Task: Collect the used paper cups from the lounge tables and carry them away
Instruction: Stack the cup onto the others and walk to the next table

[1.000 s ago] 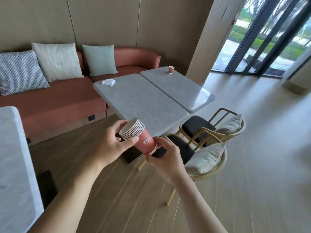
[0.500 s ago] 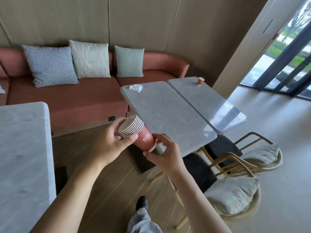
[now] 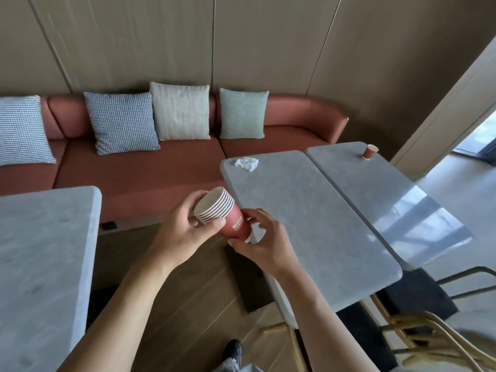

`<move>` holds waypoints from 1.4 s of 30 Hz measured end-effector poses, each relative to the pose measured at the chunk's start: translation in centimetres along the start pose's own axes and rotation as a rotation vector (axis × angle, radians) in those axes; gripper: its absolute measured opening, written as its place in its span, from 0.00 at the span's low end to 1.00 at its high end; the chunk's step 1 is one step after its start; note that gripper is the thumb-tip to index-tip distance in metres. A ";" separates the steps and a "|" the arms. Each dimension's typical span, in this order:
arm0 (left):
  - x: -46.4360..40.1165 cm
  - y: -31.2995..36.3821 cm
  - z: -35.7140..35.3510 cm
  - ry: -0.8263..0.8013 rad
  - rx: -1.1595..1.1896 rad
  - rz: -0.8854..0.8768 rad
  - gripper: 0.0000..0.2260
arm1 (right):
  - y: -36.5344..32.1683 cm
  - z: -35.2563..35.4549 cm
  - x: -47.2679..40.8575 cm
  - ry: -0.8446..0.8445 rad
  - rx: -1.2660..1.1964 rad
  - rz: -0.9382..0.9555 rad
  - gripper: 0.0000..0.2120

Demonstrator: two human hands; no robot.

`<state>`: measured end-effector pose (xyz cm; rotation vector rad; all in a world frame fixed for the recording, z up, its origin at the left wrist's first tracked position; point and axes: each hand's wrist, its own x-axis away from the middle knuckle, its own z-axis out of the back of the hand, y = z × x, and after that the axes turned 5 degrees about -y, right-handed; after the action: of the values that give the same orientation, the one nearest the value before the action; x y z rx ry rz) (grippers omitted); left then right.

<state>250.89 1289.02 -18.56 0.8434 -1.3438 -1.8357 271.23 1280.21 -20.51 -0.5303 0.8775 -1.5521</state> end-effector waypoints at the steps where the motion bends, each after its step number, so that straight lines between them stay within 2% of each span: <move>1: -1.4 -0.1 -0.5 0.000 -0.001 0.005 0.29 | 0.9 0.6 -1.2 -0.008 -0.007 0.002 0.28; 6: -7.8 -0.4 -2.9 -0.022 -0.044 0.015 0.27 | 5.5 3.4 -6.5 -0.037 -0.036 -0.021 0.30; 15: -16.8 -0.5 -7.3 -0.104 -0.033 0.003 0.25 | 10.5 6.9 -10.6 0.033 -0.133 -0.071 0.29; 24: -25.3 -1.6 -11.7 -0.271 -0.041 -0.061 0.37 | 13.6 11.3 -13.2 0.167 -0.116 -0.185 0.30; 27: -27.5 -1.9 -12.2 -0.294 -0.047 -0.112 0.33 | 14.2 11.7 -14.6 0.200 -0.078 -0.217 0.30; 34: -36.0 -3.5 -10.5 -0.354 -0.014 -0.171 0.31 | 15.0 10.9 -21.2 0.293 -0.020 -0.276 0.31; 42: -46.4 -8.7 -3.7 -0.433 0.101 -0.149 0.34 | 14.3 5.9 -32.1 0.348 0.019 -0.325 0.28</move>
<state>277.76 1327.70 -23.35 0.6300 -1.6887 -2.1682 290.44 1310.06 -23.33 -0.4082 1.0762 -1.9864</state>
